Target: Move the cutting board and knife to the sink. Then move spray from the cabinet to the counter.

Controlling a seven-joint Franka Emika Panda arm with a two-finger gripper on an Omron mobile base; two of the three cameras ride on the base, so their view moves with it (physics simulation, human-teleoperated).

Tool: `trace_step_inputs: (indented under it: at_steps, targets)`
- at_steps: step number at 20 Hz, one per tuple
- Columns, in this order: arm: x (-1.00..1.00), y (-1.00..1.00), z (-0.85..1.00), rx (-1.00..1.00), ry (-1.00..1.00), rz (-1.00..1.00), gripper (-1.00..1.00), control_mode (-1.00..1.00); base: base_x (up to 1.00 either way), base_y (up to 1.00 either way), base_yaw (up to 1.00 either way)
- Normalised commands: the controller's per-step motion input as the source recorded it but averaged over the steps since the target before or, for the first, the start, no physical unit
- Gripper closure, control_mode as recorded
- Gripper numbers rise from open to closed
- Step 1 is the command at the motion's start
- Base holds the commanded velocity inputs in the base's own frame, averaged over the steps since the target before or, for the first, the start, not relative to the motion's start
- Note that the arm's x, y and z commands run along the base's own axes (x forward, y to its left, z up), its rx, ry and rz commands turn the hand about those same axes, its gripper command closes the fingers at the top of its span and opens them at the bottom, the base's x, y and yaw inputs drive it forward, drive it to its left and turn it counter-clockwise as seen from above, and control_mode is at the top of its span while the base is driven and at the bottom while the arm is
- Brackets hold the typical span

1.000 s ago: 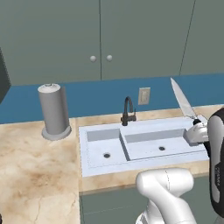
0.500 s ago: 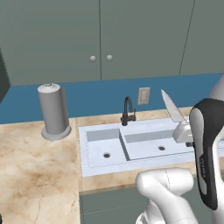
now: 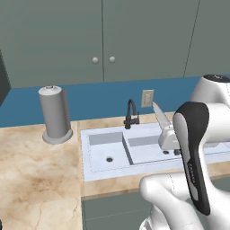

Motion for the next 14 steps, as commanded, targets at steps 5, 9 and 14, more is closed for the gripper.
trace_step_inputs:
  at_steps: [5,9,14]
  targets:
    - [0.05,0.5,-0.22,0.0,0.0,0.0,1.0,-1.0,0.0,0.0,0.0]
    - [0.21,0.46,-0.01,0.0,0.05,0.0,1.0,-1.0,0.0,0.0,0.0]
    - [0.25,0.37,0.0,0.0,0.14,0.0,1.0,-1.0,0.0,0.0,0.0]
